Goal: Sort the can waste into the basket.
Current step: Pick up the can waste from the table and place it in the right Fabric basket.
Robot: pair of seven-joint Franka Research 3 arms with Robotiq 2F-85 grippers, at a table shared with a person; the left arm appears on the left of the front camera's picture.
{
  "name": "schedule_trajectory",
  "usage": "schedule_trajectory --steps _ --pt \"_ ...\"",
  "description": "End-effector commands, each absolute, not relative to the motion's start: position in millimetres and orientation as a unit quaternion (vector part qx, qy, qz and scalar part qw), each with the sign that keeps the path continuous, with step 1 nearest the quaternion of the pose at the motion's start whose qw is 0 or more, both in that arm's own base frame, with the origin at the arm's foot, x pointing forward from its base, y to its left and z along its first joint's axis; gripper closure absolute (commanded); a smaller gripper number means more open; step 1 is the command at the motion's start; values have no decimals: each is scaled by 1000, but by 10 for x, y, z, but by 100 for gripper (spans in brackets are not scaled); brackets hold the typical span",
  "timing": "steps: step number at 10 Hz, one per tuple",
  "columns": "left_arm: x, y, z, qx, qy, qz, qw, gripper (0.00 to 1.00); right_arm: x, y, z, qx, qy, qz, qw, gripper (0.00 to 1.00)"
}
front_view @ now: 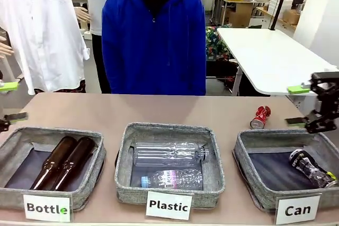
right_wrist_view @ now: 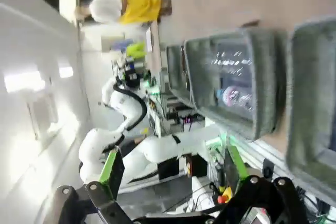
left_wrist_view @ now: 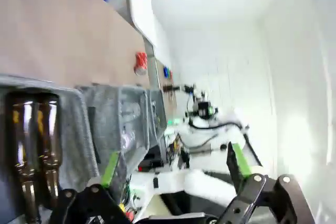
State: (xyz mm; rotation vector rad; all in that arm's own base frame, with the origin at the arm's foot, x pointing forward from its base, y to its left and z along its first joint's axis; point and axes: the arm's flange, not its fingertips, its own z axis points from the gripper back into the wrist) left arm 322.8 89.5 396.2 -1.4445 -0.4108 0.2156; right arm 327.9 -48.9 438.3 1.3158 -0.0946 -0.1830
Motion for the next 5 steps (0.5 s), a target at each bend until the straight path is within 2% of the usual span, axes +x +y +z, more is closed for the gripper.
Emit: schedule_trajectory --steps 1,2,3,5 --pt "2588 448 3541 -660 -172 134 719 0 2947 -800 4168 557 -102 -79 820 0" --pt "2617 430 3472 -646 -196 148 722 0 2861 -948 4135 548 -94 -85 827 0" --pt "3218 995 3841 -655 -181 124 723 0 3205 -759 4333 593 -71 -89 797 0" --pt "3218 995 3841 -655 -181 124 723 0 3205 -759 4333 593 -71 -89 797 0"
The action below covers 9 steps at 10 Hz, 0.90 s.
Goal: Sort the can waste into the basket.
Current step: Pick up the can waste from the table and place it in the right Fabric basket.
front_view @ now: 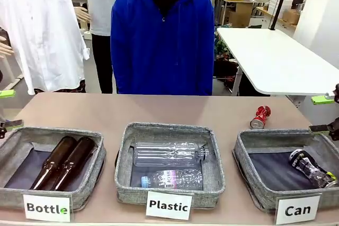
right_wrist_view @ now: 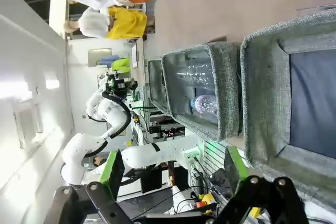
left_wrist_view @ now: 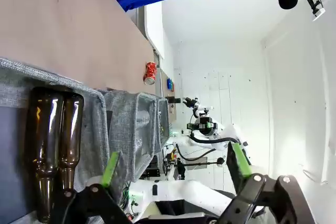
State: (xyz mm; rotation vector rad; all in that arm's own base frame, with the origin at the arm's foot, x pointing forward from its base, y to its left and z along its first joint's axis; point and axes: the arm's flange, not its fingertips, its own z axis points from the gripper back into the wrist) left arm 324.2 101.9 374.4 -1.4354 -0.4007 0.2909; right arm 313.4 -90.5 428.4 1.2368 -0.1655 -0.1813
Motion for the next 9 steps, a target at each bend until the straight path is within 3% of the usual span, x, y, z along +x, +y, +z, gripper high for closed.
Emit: schedule_trajectory --steps 1,7,8,9 --pt "3218 995 3841 -655 -181 124 723 0 3205 -759 4333 593 -71 -89 797 0" --pt "3218 995 3841 -655 -181 124 723 0 3178 -802 4308 587 -73 -81 802 0" --pt "3218 995 3841 -655 -181 124 723 0 3140 -688 4448 386 -56 -81 917 0" --pt "3218 995 3841 -655 -181 124 723 0 3271 -512 4599 267 -75 -78 958 0"
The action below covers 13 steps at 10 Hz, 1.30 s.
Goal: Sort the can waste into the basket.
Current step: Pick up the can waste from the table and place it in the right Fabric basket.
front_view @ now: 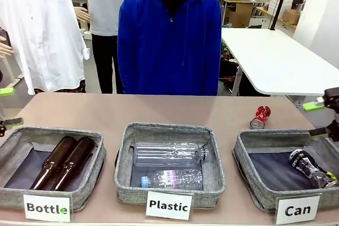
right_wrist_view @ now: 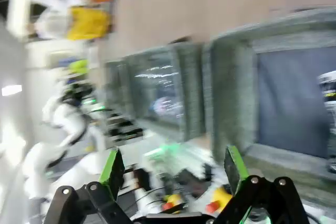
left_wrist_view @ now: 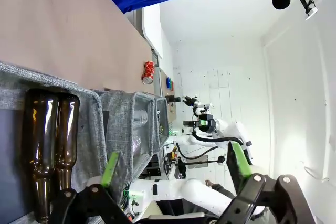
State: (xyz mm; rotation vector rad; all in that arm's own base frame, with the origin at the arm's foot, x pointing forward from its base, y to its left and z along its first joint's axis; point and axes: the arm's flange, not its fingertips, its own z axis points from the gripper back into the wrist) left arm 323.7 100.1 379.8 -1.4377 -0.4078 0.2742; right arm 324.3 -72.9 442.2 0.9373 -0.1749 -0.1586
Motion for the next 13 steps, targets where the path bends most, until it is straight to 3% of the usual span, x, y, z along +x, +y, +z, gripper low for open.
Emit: schedule_trajectory --steps 1,3,5,6,7,9,13 --pt "3218 995 3841 -655 -181 124 723 0 3437 -396 4709 173 -85 -65 979 0" --pt "3218 995 3841 -655 -181 124 723 0 3791 -289 4775 32 -107 -130 985 0" --pt "3218 995 3841 -655 -181 124 723 0 3769 -192 4778 6 -188 -166 968 0" --pt "3218 995 3841 -655 -181 124 723 0 3547 -192 4812 30 -224 -179 958 0" --pt "3218 995 3841 -655 -181 124 723 0 3821 -198 4919 80 -190 -106 973 0" --pt "3218 995 3841 -655 -181 124 723 0 3744 -229 4892 45 -216 -131 967 0" --pt "3218 995 3841 -655 -181 124 723 0 4840 5 4773 -4 -157 -67 985 0"
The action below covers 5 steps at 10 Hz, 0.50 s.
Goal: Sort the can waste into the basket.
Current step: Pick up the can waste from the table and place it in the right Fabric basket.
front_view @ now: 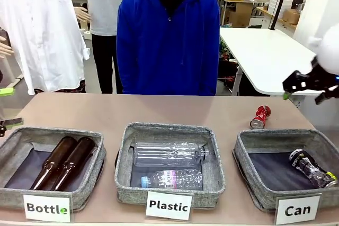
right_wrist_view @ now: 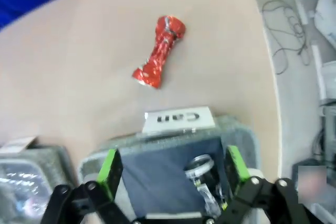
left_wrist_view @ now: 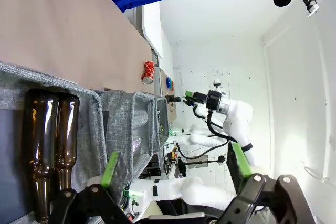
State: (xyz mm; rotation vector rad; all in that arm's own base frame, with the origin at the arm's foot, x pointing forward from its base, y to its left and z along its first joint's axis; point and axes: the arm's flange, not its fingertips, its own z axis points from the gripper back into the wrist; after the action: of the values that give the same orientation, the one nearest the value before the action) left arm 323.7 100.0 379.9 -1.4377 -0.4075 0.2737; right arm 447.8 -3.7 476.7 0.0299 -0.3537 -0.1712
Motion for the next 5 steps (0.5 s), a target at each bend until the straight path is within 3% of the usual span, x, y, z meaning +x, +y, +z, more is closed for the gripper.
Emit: schedule_trajectory --steps 1,5 --pt "3218 995 3841 -655 -181 124 723 0 5156 -67 4658 -11 -127 -58 990 0" --pt "3218 995 3841 -655 -181 124 723 0 5742 50 4009 -34 -37 38 998 0"
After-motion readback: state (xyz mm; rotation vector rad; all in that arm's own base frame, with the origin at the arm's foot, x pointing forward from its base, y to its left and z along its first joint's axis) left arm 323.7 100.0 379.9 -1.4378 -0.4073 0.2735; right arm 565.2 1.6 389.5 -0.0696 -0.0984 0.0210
